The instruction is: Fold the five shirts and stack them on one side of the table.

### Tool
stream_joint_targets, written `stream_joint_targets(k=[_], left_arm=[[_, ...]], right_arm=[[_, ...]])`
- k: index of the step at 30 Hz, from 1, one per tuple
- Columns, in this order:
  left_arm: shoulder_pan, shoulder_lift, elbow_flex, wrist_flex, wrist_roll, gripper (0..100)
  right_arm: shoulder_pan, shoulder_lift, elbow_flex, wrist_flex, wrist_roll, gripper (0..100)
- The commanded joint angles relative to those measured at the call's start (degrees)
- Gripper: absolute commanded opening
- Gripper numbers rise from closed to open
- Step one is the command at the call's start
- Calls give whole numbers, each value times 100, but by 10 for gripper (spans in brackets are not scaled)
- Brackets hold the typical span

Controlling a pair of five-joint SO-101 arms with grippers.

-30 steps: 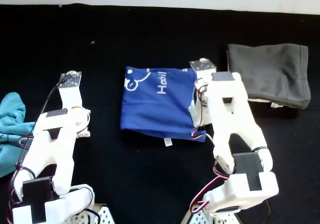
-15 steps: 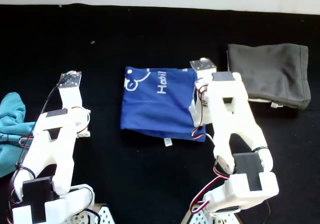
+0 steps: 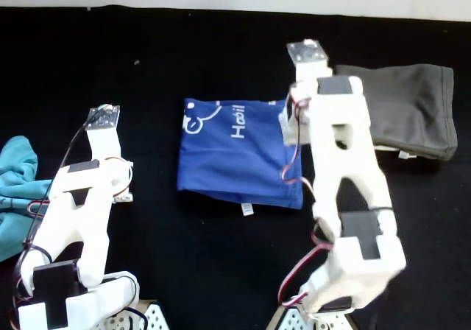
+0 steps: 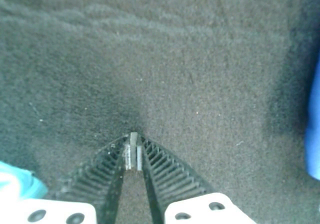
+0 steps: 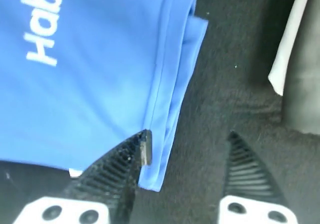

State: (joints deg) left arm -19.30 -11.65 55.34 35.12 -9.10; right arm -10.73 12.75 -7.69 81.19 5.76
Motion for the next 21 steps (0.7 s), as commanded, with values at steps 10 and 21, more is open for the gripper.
stream_joint_targets(k=[10, 21], left_arm=[[-4, -4, 4, -193, 9, 8], [-4, -4, 4, -193, 9, 8]], right_arm=[[-13, 2607, -4136, 848, -132, 249], [-13, 4136, -5692, 1358, -123, 236]])
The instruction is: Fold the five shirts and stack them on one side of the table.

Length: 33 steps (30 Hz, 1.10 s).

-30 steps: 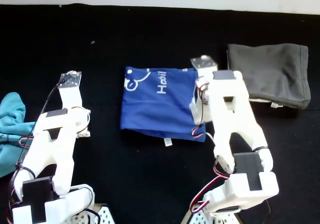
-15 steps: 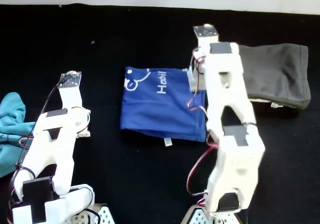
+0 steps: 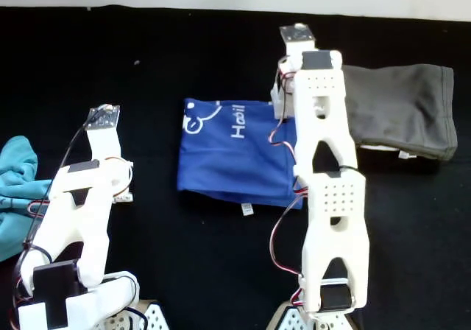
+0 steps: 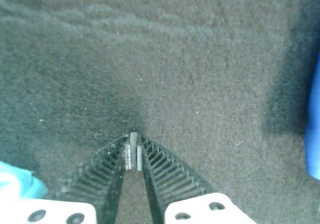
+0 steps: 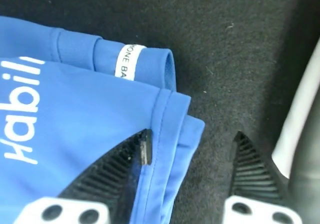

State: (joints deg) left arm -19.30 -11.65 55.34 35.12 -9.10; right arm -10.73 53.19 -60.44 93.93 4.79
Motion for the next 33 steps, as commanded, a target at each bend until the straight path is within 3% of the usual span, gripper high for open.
stream_joint_targets(k=[1, 5, 6, 10, 21, 29, 33], left_arm=[[-4, -4, 4, -193, 9, 8], [-4, -4, 4, -193, 9, 8], [-4, -4, 4, -193, 9, 8], [-4, -4, 4, -193, 9, 8], [-4, -4, 4, -193, 9, 8], [-4, -4, 4, -193, 9, 8], [-4, -4, 4, -193, 9, 8]], right_arm=[[-13, 145, -444, 84, -26, 213], [-13, 277, -479, 84, -26, 12], [-13, 277, -479, 75, -26, 4], [4, 268, -523, 57, -18, 4], [4, 286, -1771, 66, 1046, 5], [48, 330, -1235, -681, 1248, 9], [-4, 259, -1270, -514, 1231, 45]])
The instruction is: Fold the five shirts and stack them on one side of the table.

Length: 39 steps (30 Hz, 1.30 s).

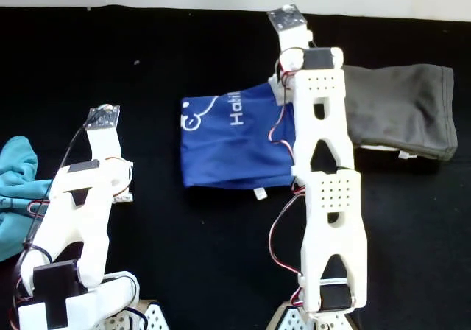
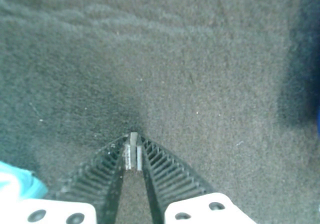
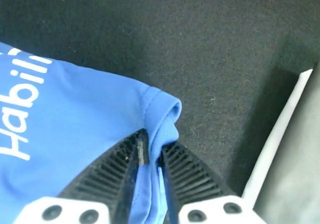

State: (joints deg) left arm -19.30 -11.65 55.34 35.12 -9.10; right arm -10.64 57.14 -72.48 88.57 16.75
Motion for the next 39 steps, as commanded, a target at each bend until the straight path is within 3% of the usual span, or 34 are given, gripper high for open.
stream_joint_targets(k=[1, 6, 10, 15, 18, 21, 24, 31, 39], left_arm=[[-4, -4, 4, -193, 9, 8], [-4, -4, 4, -193, 9, 8], [-4, -4, 4, -193, 9, 8], [-4, -4, 4, -193, 9, 8], [-4, -4, 4, -193, 9, 8], [-4, -4, 4, -193, 9, 8], [-4, -4, 4, -193, 9, 8], [-4, -4, 4, -193, 9, 8], [-4, -4, 4, -193, 9, 8]], right_arm=[[-13, -136, -242, 189, 26, 79], [-31, -127, -1209, 1235, 26, 241], [-57, -136, -1569, 1270, -88, 258], [-259, -145, -1490, 1270, -1424, 259], [-497, -330, -998, 1270, -1987, 262], [-778, -787, 127, 1253, -2295, 334], [-892, -1086, 1024, 1235, -2312, 389], [-857, -1103, 1859, 1165, -2312, 389], [-848, -1095, 3178, -207, -2303, 389]])
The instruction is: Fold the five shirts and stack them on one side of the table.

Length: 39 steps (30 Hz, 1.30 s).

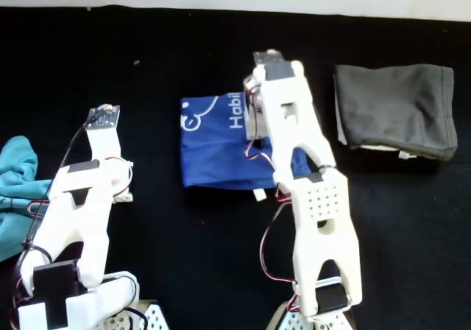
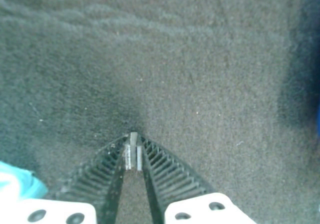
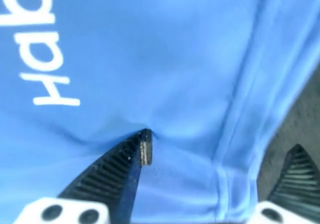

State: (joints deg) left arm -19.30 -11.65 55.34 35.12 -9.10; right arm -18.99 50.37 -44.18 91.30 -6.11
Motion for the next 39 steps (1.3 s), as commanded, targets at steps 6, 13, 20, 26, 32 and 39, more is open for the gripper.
stream_joint_targets(k=[6, 13, 20, 26, 32, 39], left_arm=[[-4, -4, 4, -193, 9, 8], [-4, -4, 4, -193, 9, 8], [-4, -4, 4, -193, 9, 8], [-4, -4, 4, -193, 9, 8], [-4, -4, 4, -193, 9, 8], [-4, -4, 4, -193, 9, 8]], right_arm=[[-13, -426, 901, -831, -26, 347], [31, -426, 963, -673, 457, 48], [277, -523, 409, 312, 492, 5], [875, -1024, -382, 989, 1029, 5], [1508, -2352, -382, 980, 1178, 5], [2237, -2853, -382, 954, 1996, 5]])
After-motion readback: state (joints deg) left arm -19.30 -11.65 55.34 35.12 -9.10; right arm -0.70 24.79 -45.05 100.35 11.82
